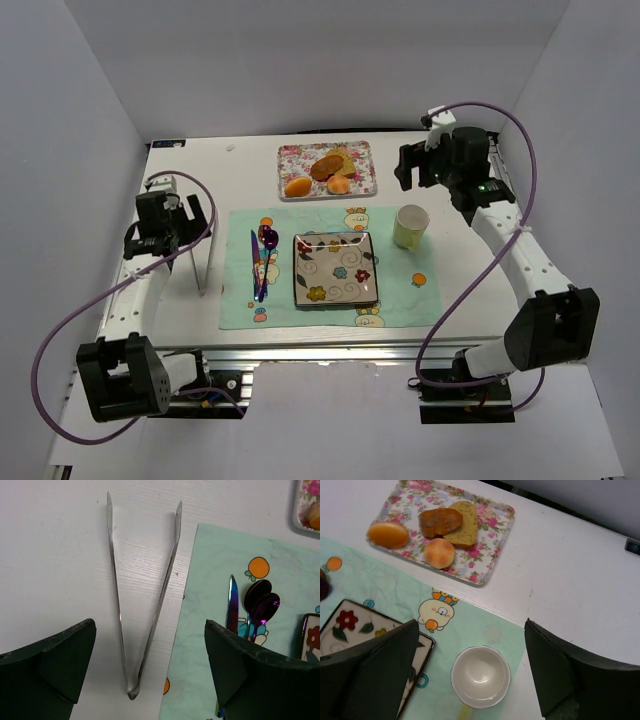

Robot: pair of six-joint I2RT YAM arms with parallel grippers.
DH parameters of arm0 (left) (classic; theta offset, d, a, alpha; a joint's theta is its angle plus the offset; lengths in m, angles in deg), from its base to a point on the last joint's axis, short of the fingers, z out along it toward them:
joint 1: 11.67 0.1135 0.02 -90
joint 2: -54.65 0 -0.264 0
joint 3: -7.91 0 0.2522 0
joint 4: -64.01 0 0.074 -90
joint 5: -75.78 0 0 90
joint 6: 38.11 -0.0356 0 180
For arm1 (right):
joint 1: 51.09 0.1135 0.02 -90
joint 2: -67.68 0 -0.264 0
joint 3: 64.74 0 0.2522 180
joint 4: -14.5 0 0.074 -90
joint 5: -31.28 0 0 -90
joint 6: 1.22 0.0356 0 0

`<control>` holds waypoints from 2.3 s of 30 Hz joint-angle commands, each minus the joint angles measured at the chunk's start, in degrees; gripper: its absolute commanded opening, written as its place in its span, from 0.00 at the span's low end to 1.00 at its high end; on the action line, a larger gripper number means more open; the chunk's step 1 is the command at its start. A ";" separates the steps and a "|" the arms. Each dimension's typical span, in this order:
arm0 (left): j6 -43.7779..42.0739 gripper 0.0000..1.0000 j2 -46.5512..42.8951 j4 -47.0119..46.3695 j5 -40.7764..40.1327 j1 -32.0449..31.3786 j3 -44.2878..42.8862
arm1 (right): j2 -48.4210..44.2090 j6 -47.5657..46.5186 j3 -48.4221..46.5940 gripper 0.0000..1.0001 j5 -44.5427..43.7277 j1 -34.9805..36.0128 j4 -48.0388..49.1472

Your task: Place the bread

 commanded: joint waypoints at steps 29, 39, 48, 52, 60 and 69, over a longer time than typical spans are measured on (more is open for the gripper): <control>-14.64 0.96 25.32 1.35 4.67 -1.00 -5.71 | -3.71 -28.89 7.24 0.89 46.30 -1.54 -4.20; -12.27 0.74 29.45 -1.28 2.12 -0.92 -1.85 | -3.97 -29.42 7.06 0.89 43.93 -2.16 -5.43; -9.02 0.13 25.69 -2.78 3.18 -0.83 -1.58 | -4.76 -30.65 6.80 0.89 43.49 -4.09 -7.11; -1.92 0.13 17.88 -1.20 5.46 -3.01 -5.36 | -5.03 -30.74 6.98 0.89 43.49 -4.97 -7.19; 14.08 0.36 14.86 -5.93 8.54 -20.05 -15.64 | -5.82 -30.56 7.77 0.89 43.93 -6.73 -7.11; 19.45 0.53 26.71 -3.92 9.59 -27.28 -27.33 | -8.19 -29.68 9.96 0.89 44.72 -8.57 -5.44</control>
